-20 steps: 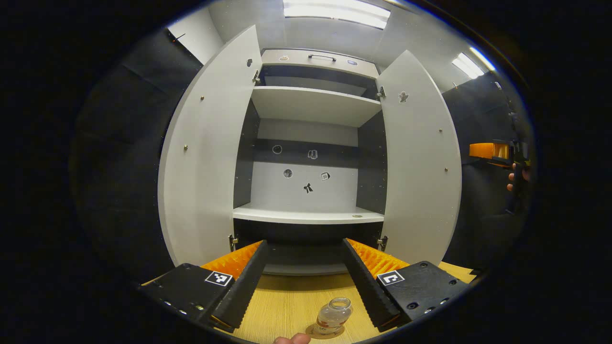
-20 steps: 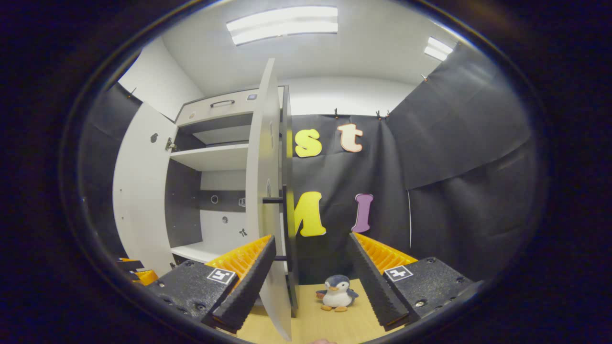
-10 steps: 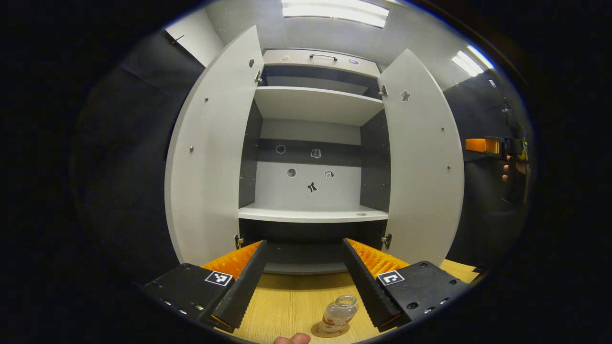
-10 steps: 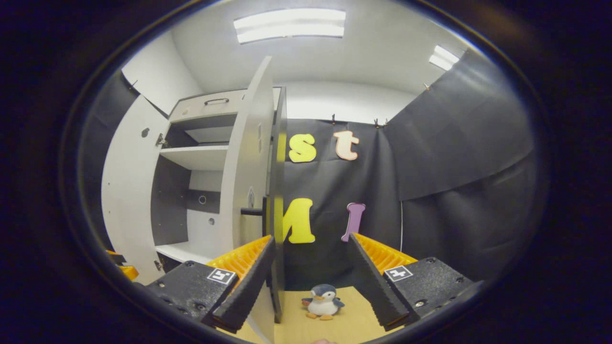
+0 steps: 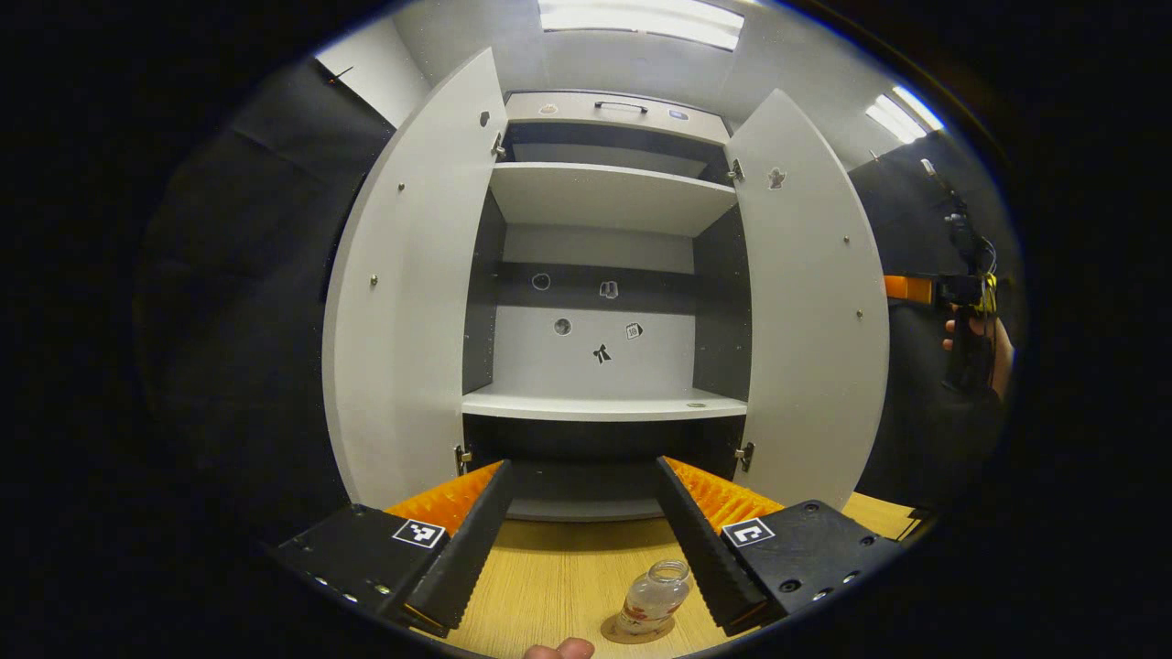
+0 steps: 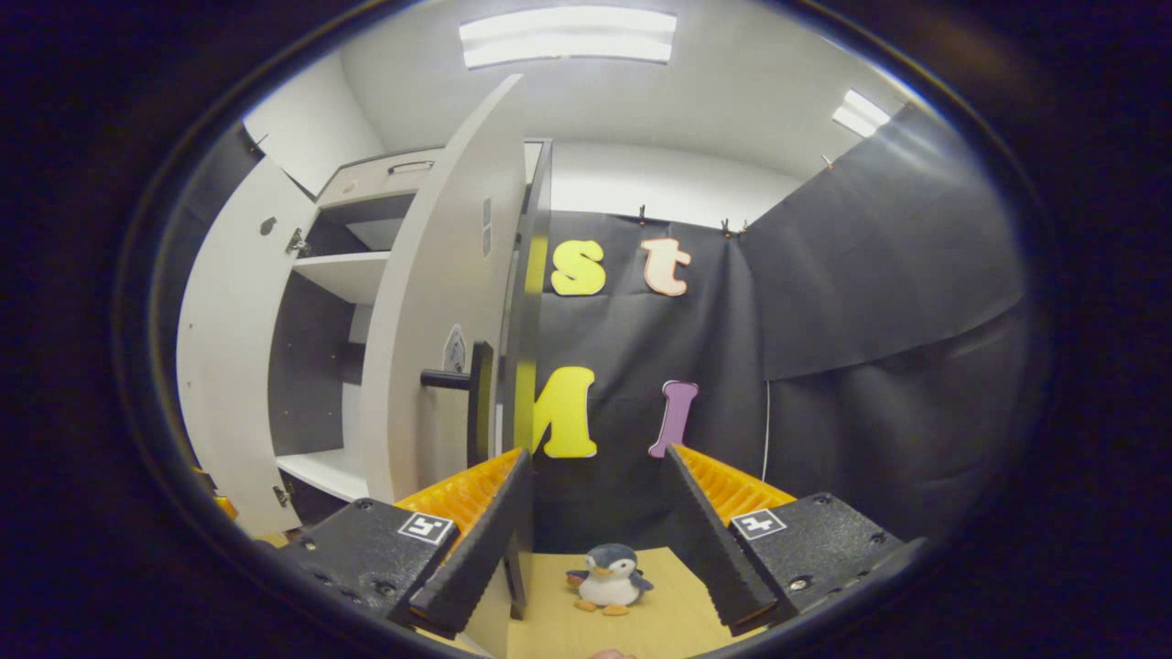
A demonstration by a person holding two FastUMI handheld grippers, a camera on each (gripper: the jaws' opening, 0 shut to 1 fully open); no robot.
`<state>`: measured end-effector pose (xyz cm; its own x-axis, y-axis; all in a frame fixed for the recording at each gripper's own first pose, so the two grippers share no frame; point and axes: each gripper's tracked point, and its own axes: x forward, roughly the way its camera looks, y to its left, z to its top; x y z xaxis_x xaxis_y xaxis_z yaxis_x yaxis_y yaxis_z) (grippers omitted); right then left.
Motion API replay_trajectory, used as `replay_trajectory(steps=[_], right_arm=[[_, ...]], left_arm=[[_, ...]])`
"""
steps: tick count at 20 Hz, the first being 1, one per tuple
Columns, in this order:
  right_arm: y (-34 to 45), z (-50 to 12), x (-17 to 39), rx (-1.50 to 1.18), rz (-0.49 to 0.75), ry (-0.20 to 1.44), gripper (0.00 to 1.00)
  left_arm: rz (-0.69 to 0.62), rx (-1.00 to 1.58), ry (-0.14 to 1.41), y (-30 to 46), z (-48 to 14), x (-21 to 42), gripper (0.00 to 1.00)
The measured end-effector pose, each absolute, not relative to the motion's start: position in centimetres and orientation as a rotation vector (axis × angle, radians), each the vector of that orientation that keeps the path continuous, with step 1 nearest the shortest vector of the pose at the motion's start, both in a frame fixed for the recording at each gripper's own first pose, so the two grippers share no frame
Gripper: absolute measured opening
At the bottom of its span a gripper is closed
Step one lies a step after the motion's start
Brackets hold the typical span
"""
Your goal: Grasp the bottle in the cabinet with the left hand and place it on the coaster, then close the right door with the right hand and the left door with the left hand.
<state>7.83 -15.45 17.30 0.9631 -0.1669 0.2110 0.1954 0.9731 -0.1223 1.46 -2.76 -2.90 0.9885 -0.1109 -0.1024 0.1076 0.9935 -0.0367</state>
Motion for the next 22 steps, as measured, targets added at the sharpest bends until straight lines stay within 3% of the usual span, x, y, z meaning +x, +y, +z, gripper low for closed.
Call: replay_trajectory(steps=[4,5,12,17,22], right_arm=[[-10.1,16.6,8.4,-0.150,-0.081,-0.183,0.91],[-8.7,16.4,8.8,-0.139,-0.049,-0.177,0.95],[-2.8,14.7,13.6,-0.093,0.074,-0.149,0.95],[-2.7,14.0,13.2,-0.101,0.061,-0.152,0.97],[-3.0,10.6,8.1,-0.065,0.021,-0.148,0.97]], left_arm=[[-0.115,-0.029,0.098,-2.8,-2.8,1.7,0.94],[-0.114,-0.030,0.098,-2.8,-2.8,1.7,0.94],[-0.060,-0.026,0.108,-0.8,-3.0,1.1,0.94],[-0.037,-0.012,0.103,0.2,-2.7,0.8,0.94],[-0.042,-0.030,0.085,0.5,-1.7,1.1,0.94]])
